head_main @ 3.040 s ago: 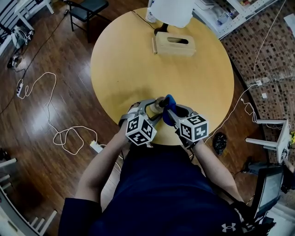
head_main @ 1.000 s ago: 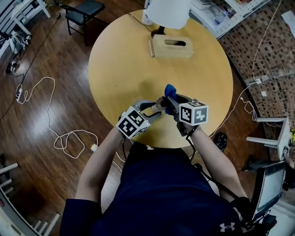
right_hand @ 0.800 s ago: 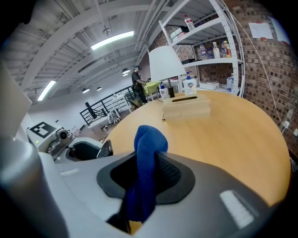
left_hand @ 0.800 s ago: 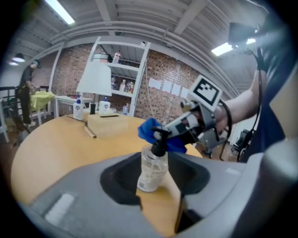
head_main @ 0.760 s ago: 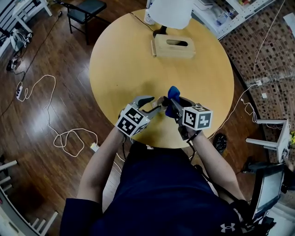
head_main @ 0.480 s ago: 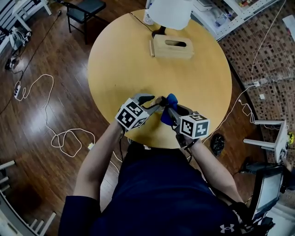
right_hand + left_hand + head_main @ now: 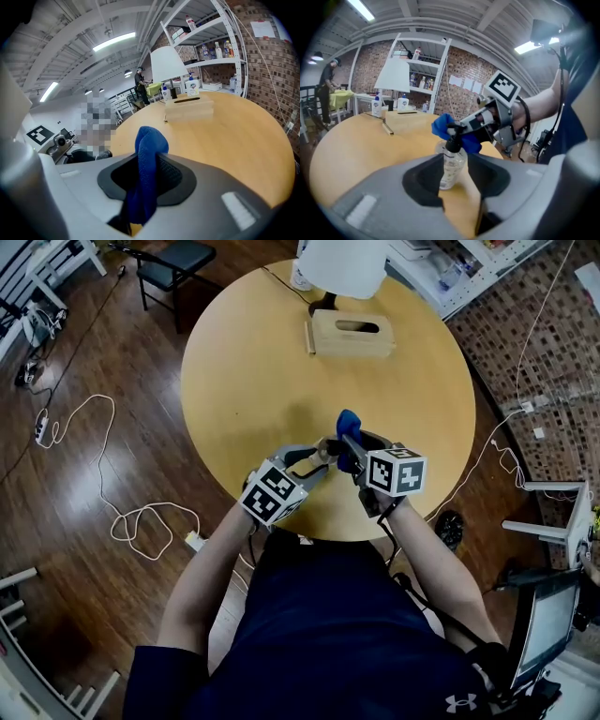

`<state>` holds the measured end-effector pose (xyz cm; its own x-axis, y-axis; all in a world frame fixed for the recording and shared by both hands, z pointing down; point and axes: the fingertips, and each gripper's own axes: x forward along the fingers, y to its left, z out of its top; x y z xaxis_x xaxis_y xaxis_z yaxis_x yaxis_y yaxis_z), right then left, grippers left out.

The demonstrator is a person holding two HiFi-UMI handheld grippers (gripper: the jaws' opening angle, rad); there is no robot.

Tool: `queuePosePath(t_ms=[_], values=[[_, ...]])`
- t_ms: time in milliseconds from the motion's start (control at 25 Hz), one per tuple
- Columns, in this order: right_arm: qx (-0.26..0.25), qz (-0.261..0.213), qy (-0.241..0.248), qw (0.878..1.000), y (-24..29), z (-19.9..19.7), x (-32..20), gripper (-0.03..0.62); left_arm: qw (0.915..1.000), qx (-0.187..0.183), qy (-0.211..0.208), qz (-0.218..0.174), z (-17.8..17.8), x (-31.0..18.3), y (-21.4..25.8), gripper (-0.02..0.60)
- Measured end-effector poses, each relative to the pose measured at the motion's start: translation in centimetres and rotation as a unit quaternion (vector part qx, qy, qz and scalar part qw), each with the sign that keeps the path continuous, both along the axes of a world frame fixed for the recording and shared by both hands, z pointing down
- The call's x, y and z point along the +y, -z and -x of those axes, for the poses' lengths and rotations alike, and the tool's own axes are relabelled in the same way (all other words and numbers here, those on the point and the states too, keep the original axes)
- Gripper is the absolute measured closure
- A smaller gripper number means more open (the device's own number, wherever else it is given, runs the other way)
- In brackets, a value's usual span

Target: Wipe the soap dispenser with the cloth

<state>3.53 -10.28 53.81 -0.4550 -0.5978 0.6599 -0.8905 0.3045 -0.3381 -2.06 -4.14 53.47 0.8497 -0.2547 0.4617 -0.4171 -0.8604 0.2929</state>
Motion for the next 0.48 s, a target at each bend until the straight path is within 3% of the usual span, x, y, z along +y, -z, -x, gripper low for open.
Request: queuePosePath(t_ms=[200,480], values=[[-0.013,0.012,-0.008,1.000,0.5,0.0,4.1,0.499,0.9983,0.034,0.046,0.010,1.1,-3.3,1.3,0.420],[-0.005,0.014,-0.008,1.000,-0.3,0.5,4.3,0.499,0.9993,0.010,-0.004,0.035,-0.2,-2.3,-0.6,0.428]])
